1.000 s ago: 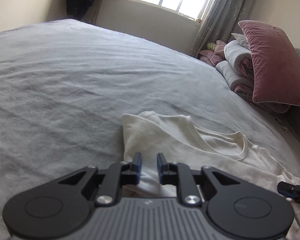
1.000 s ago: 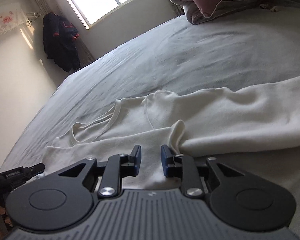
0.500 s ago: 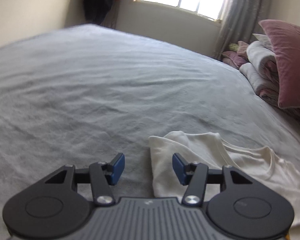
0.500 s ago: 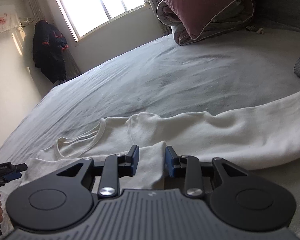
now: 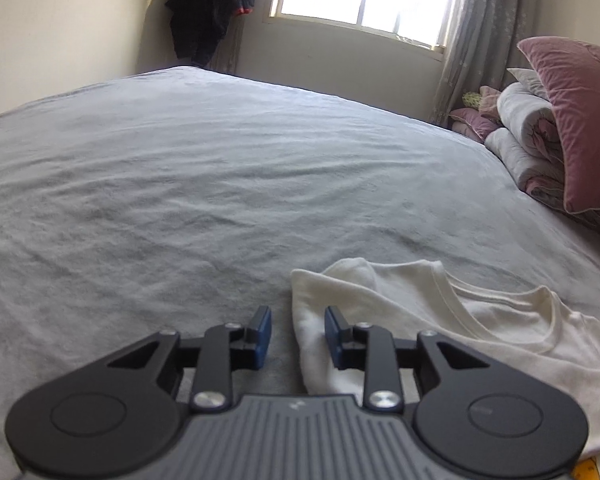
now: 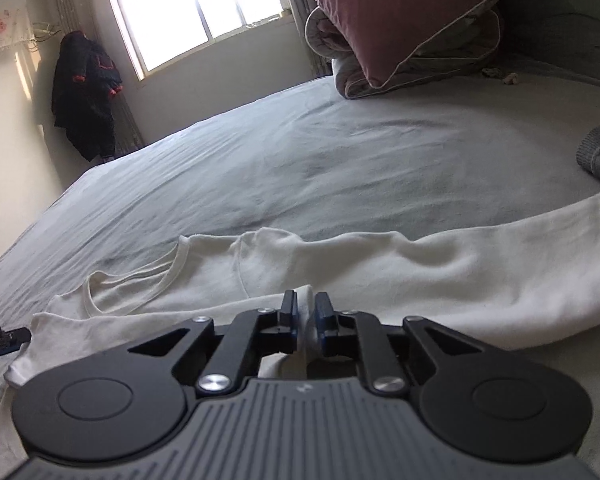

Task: Fold clothes
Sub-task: 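Grasp the sleeve cuff with the right gripper and lift it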

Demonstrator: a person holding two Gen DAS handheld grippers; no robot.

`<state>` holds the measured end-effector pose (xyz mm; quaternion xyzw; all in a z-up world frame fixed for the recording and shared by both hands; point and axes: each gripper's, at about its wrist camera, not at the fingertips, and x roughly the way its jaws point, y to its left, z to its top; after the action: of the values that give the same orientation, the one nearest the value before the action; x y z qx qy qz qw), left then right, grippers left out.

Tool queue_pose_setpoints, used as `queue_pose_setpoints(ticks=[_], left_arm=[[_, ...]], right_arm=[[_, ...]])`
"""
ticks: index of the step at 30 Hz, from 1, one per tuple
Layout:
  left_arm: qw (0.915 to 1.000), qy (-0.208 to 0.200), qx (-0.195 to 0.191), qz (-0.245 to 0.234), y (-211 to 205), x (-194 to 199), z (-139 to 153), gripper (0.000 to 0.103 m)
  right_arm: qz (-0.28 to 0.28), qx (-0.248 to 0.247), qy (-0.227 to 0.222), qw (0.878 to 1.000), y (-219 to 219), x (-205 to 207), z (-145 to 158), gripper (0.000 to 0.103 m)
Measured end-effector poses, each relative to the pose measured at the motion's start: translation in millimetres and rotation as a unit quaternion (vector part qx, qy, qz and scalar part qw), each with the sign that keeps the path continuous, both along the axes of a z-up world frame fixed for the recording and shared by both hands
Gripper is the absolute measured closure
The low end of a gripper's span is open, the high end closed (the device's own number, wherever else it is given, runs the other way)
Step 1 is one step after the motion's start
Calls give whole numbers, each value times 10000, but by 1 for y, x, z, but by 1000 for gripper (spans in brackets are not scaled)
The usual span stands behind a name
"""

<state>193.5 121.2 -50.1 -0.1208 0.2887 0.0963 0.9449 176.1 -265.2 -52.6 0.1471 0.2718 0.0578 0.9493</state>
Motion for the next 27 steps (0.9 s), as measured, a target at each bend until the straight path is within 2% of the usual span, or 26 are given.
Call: queue_pose_setpoints(ticks=[3, 5, 7, 9, 12, 14, 17, 20, 23, 27], left_arm=[[9997, 116, -123, -168, -2, -16, 8, 67], [9989, 270, -118, -358, -6, -25, 13, 62], [9978, 350, -17, -558, -12, -35, 17, 61], [9969, 332, 53, -711, -18, -46, 21, 56], [9953, 321, -51, -910, -23, -63, 23, 51], [9938, 399, -91, -1035, -27, -74, 24, 46], [9928, 490, -117, -1089, -30, -90, 29, 36], [9932, 412, -191, -1069, -28, -105, 32, 33], [9945, 151, -229, -1012, -23, -114, 31, 30], [9945, 173, -426, -938, -17, -106, 26, 30]], right_arm=[[-210, 141, 0, 9997, -4, -5, 3, 81], [-372, 262, 48, 9990, -6, -10, 5, 61], [-521, 357, 119, 9979, -8, -17, 9, 60], [-716, 402, 241, 9963, -14, -21, 14, 60], [-1143, 376, 308, 9923, -34, -33, 22, 60], [-1436, 361, 338, 9884, -52, -43, 26, 56], [-2090, 662, 447, 9747, -82, -54, 19, 54], [-2889, 1045, 413, 9508, -111, -69, 8, 53], [-3208, 1066, 346, 9405, -125, -74, -1, 53], [-3334, 1509, 113, 9305, -145, -74, -16, 53]])
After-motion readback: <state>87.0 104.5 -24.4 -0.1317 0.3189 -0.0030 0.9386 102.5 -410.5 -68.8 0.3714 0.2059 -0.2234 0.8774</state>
